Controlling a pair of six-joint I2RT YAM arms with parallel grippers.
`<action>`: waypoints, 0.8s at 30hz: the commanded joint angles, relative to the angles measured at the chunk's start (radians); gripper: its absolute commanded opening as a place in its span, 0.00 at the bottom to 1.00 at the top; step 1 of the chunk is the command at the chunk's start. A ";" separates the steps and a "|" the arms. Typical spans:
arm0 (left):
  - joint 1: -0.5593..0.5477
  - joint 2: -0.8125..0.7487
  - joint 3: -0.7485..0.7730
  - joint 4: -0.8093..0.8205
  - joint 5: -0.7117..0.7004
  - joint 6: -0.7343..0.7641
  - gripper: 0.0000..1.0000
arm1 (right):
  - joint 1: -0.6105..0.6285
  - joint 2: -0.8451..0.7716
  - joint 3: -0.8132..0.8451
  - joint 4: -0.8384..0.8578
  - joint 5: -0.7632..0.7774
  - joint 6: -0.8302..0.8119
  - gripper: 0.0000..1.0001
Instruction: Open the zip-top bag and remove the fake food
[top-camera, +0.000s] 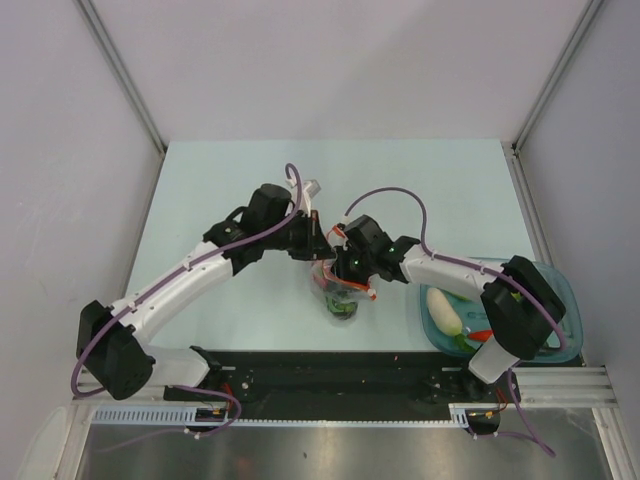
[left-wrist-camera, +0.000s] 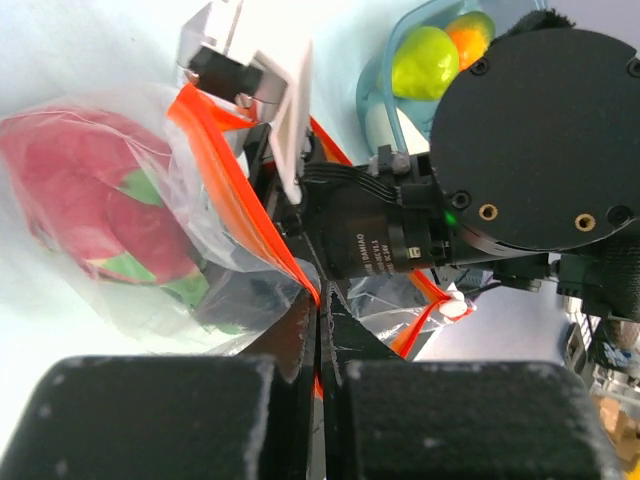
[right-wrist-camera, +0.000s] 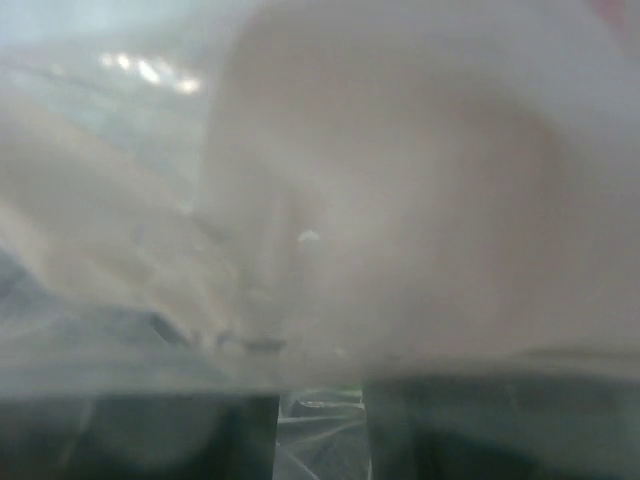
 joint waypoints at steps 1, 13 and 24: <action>0.004 0.013 0.041 0.010 0.046 0.011 0.00 | 0.004 0.036 -0.007 0.052 -0.037 0.022 0.40; 0.007 -0.028 -0.005 -0.013 0.023 0.023 0.00 | 0.014 0.056 -0.044 0.113 -0.024 0.097 0.16; 0.009 -0.062 -0.035 -0.036 -0.034 0.024 0.00 | -0.024 -0.109 0.093 -0.066 0.010 0.063 0.00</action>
